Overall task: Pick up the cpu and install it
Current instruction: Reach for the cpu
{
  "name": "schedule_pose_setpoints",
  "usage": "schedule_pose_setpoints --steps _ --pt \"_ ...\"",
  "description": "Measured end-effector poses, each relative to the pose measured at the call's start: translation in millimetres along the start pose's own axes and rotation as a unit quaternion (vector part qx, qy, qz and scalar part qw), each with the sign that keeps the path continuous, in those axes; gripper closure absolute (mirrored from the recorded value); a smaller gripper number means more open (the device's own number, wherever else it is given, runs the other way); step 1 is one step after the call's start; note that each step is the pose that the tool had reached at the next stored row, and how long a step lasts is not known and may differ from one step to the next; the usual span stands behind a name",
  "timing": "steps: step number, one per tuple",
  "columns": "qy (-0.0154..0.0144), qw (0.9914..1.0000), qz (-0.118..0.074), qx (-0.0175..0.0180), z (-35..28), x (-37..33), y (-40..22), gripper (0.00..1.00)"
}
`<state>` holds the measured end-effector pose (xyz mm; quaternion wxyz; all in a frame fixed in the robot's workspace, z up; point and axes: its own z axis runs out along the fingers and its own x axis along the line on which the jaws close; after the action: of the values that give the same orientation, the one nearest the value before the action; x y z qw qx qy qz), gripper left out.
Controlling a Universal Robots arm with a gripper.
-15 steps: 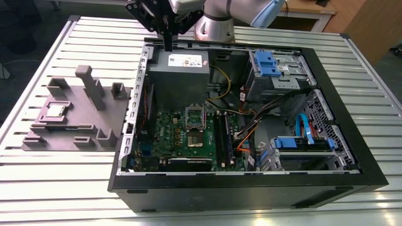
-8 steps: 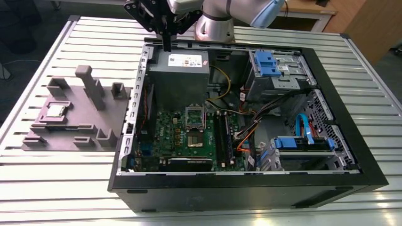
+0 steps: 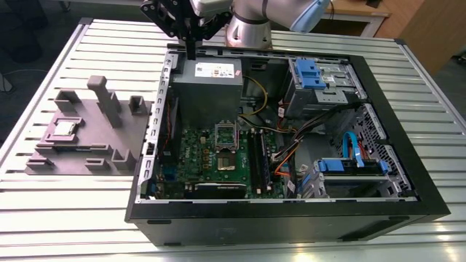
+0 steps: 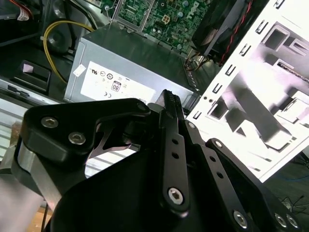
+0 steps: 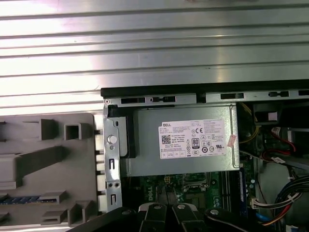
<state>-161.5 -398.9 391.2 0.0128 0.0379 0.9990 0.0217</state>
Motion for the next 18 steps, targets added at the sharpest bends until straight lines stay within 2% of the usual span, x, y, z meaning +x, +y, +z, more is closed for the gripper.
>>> schedule_pose_setpoints --steps 18 --pt "0.0007 1.0 0.0 0.0001 1.3 6.0 -0.6 0.89"
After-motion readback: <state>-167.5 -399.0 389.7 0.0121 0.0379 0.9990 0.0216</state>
